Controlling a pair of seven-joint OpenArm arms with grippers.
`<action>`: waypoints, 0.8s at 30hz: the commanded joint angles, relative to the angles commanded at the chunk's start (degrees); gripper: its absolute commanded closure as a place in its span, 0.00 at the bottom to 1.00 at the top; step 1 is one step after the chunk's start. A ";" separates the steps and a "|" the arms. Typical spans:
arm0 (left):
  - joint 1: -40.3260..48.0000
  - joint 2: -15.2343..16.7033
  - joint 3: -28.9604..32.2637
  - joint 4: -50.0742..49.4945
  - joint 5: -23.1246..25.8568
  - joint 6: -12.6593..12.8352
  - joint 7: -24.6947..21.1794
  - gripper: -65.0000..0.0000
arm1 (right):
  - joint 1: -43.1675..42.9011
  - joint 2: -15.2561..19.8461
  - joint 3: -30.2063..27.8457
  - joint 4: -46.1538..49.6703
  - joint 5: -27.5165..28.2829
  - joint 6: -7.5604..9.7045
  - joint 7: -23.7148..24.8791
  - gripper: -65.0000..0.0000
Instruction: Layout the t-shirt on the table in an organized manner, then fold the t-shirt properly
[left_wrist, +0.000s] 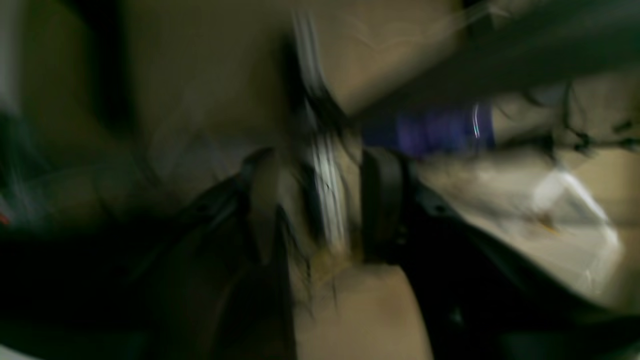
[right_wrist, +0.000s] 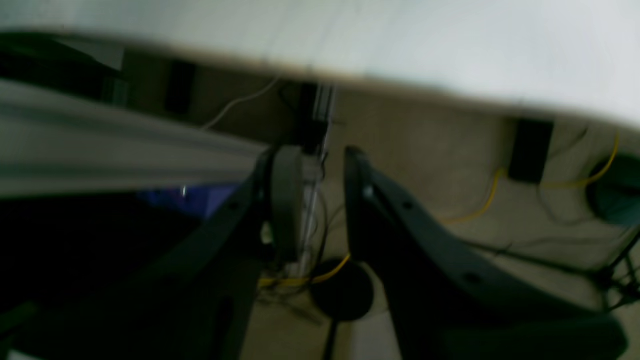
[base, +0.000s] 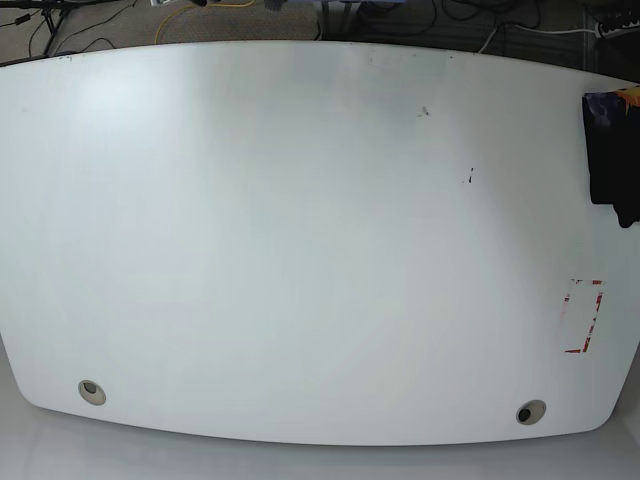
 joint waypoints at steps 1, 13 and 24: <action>-0.79 -1.05 0.97 -2.73 -0.79 0.00 -0.70 0.84 | 0.00 0.00 -0.88 -2.20 -0.18 -0.09 1.23 0.79; -21.27 -6.68 5.27 -31.30 -4.84 0.09 -6.51 0.85 | 13.54 2.73 -6.42 -37.36 -10.90 -7.30 16.70 0.79; -42.46 -6.51 5.36 -59.25 -4.84 0.18 -6.51 0.85 | 30.59 6.51 -6.77 -61.71 -12.48 -10.37 17.67 0.79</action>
